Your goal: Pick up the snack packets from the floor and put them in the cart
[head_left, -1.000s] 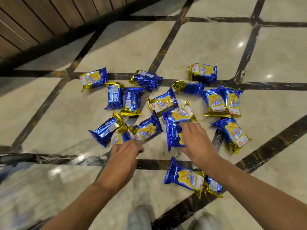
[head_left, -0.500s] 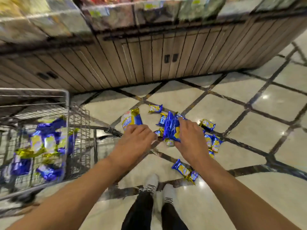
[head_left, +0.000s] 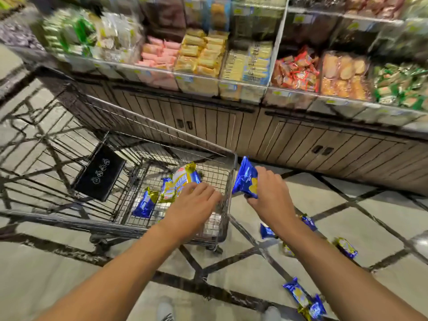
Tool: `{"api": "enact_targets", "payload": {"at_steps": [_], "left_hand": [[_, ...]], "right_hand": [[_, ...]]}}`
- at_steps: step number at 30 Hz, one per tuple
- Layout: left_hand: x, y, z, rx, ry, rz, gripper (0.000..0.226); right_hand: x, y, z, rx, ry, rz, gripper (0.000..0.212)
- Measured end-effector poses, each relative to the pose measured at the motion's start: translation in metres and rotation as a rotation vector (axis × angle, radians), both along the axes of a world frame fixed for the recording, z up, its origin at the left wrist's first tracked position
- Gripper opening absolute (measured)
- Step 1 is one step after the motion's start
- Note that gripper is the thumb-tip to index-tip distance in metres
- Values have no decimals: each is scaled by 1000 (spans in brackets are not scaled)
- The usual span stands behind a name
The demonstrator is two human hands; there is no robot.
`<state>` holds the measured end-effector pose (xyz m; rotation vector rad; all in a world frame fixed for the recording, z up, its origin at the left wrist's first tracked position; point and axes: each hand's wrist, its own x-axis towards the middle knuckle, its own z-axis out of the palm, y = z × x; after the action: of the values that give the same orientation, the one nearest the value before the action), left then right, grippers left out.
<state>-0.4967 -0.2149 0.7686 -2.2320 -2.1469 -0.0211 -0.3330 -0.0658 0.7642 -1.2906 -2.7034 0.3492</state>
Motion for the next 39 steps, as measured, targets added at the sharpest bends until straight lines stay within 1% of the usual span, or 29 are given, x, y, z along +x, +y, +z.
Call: {"api": "enact_targets", "payload": {"at_steps": [3, 4, 8, 11, 12, 14, 16, 18, 20, 21, 23, 26, 30, 32, 34, 36, 38, 39], "left_hand": [[-71, -31, -13, -23, 8, 7, 67], [-90, -39, -16, -61, 16, 18, 69], [-161, -59, -33, -179, -1, 18, 56], [-208, -56, -48, -217, -7, 31, 38], [-221, -52, -54, -246, -14, 36, 37], [-245, -39, -70, -310, -12, 15, 45], [-267, -23, -87, -335, -5, -5, 56], [-288, -8, -109, -338, -8, -20, 50], [-307, 3, -137, -369, -31, -43, 41], [-315, 8, -151, -395, -42, -54, 41], [-330, 16, -184, -401, -49, -87, 45], [-351, 33, -232, -370, -53, -156, 39], [-378, 51, -295, -536, 14, -213, 62], [-387, 56, -321, -529, 6, -226, 69], [-396, 56, -346, -505, -22, -238, 66], [-402, 55, -363, -530, -35, -221, 63], [-404, 54, -377, -561, -8, -222, 63], [-404, 53, -381, -544, -28, -224, 62]], "right_hand": [[-61, -36, -13, -43, -11, -8, 67], [-79, -46, -19, -59, -21, 3, 68], [-144, -68, -37, -130, -27, 8, 70], [-182, -68, -56, -188, -39, -14, 72], [-194, -66, -65, -201, -33, -21, 73], [-217, -56, -87, -195, -50, -32, 75], [-239, -45, -114, -211, -103, -45, 77], [-258, -31, -138, -216, -153, -55, 73], [-266, -17, -160, -240, -177, -120, 62], [-266, -9, -171, -247, -185, -161, 59], [-262, 6, -191, -226, -240, -213, 60], [-262, 24, -229, -198, -326, -239, 60], [-277, 38, -281, -189, -347, -311, 62], [-282, 44, -302, -192, -367, -333, 60], [-285, 50, -314, -202, -351, -384, 53], [-287, 55, -322, -198, -375, -400, 48], [-286, 56, -329, -195, -417, -376, 49], [-287, 56, -332, -190, -431, -361, 50]]}}
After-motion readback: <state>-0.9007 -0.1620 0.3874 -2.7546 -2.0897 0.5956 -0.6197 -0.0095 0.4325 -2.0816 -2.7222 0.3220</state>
